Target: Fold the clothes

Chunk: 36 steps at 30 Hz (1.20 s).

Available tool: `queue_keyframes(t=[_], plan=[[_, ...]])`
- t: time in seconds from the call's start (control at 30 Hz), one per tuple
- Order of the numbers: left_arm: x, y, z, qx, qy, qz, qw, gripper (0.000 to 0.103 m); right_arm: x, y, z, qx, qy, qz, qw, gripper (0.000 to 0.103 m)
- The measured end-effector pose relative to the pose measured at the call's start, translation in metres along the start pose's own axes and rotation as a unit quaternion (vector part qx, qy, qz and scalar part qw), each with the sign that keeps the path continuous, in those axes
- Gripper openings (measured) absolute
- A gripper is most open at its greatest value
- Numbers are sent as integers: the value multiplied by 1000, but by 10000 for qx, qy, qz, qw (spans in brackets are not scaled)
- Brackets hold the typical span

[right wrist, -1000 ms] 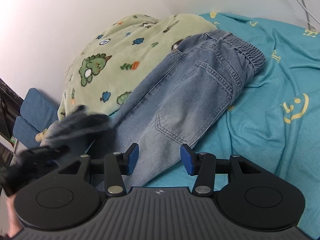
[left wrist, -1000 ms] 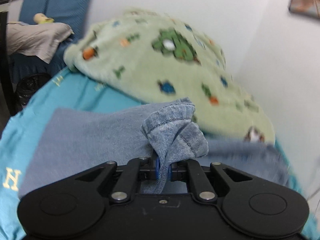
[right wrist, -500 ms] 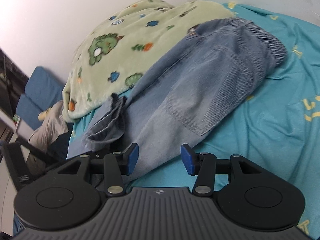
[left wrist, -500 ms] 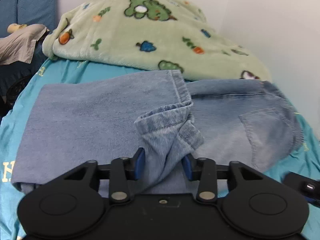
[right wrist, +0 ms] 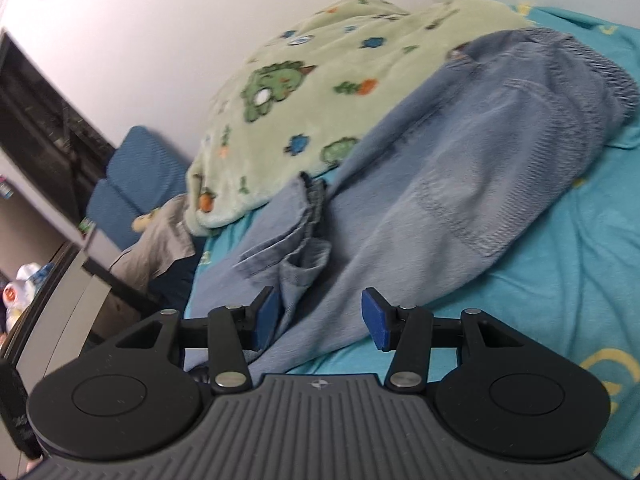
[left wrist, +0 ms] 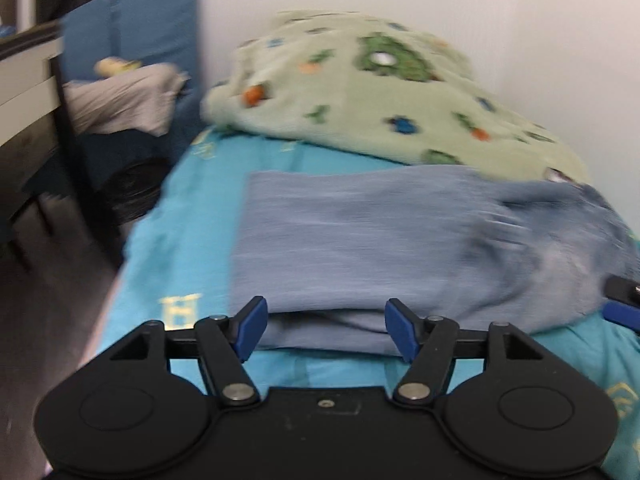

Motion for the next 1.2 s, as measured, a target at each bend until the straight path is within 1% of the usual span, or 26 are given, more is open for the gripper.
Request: queue_keyframes(t=[0.07,0.17,0.3,0.37,0.43,0.5,0.57,0.67,0.7,0.77,0.8,0.83,0.87,0.9,0.93,0.97,1.03,1.13,1.2], plan=[[1,-11,3,33,-11,-191,9998,62,-4,-5,3,84,-25,-22,10000,52],[3,-15,6,84,27,-343,9994,62,-8,-11,9,36,-19,-182,9998,58],[9,-4,5,-132,116,-208,9996,63,0,-18,26,-21,-22,-348,9994,59],[9,0,6,-187,159,-160,9996,65,8,-20,40,-77,-19,-267,9996,64],[8,3,8,-318,134,-193,9992,65,16,-19,59,-113,17,-21,9999,66],[5,4,11,-464,70,-211,9987,65,23,-19,84,-106,-43,174,9998,70],[4,1,12,-504,57,-180,9985,65,24,-18,107,-198,-164,156,9995,70],[3,-5,15,-540,49,-130,9984,65,17,-14,133,-275,-377,26,9989,70],[3,-6,16,-580,47,-186,9981,65,13,-12,139,-293,-449,35,9986,70],[3,-10,19,-590,19,-357,9976,65,3,-9,149,-327,-594,55,9977,68],[2,-11,20,-591,-4,-420,9974,65,0,-8,153,-374,-637,30,9973,65],[1,-11,20,-616,-20,-435,9972,65,-1,-8,154,-449,-659,-4,9968,54],[1,-11,20,-641,-35,-450,9969,65,-2,-8,155,-518,-694,-3,9962,40],[0,-11,20,-666,-51,-465,9967,65,-1,-10,155,-525,-711,-4,9961,36],[0,-10,19,-689,-53,-482,9964,65,0,-15,152,-461,-705,-5,9964,28],[2,-11,18,-707,-26,-505,9962,65,2,-21,150,-419,-684,-106,9967,26],[4,-13,16,-724,16,-603,9956,65,9,-39,141,-365,-551,-527,9964,23],[7,-20,13,-753,56,-837,9936,65,31,-66,119,-250,-133,-911,9954,21],[9,-22,10,-778,89,-904,9928,65,46,-72,103,-272,159,-1025,9942,21]])
Point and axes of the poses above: each gripper's, at about its wrist camera, not at the fingertips, and z roughly the way its jaws point, y to its right, x to its top, the point moved 7 cm from there along z, roughly the way its jaws point, and after that the axes turned 11 degrees about y, right-handed, at the moved point
